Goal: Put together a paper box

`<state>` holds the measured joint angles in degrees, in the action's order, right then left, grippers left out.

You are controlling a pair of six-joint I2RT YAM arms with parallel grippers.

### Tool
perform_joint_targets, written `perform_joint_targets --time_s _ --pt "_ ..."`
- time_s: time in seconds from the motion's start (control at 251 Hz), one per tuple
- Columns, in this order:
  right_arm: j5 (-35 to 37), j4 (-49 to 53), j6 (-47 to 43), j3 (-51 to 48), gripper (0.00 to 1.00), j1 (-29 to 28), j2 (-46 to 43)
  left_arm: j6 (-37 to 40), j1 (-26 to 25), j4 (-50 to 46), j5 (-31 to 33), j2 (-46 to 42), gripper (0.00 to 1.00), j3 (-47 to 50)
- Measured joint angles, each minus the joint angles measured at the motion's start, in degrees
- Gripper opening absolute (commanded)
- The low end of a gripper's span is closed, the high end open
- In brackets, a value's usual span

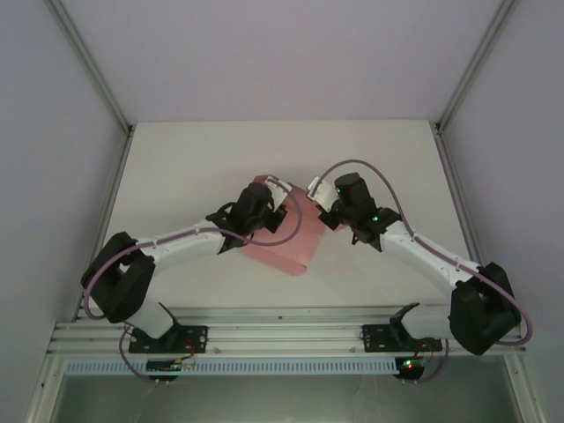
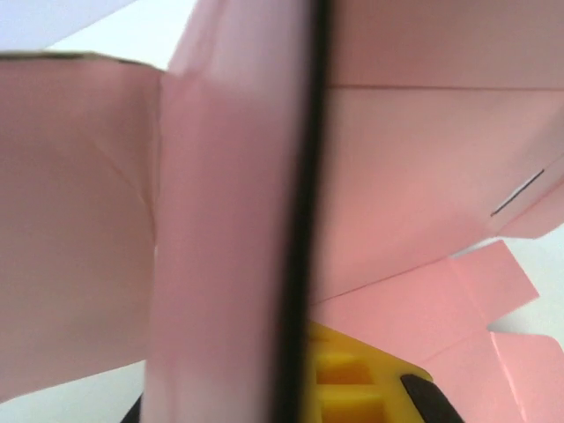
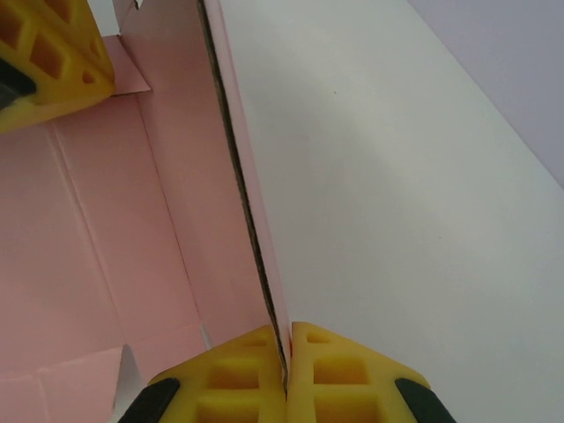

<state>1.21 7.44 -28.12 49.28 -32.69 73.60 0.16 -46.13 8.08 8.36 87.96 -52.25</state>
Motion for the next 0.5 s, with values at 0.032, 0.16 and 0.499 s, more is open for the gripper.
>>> perform_joint_targets --time_s 0.032,0.16,0.499 --pt "0.13 -0.17 -0.42 -0.07 0.0 0.0 0.0 -0.15 0.0 0.33 0.13 -0.07 0.2 0.15" --pt "0.92 -1.46 -2.58 -0.52 0.0 -0.24 0.02 -1.7 0.68 1.09 -0.35 -1.44 0.26 2.27" --pt "4.0 -10.03 -9.92 -4.31 0.0 -0.63 0.81 -6.1 6.01 0.66 -4.72 -17.88 0.99 15.28"
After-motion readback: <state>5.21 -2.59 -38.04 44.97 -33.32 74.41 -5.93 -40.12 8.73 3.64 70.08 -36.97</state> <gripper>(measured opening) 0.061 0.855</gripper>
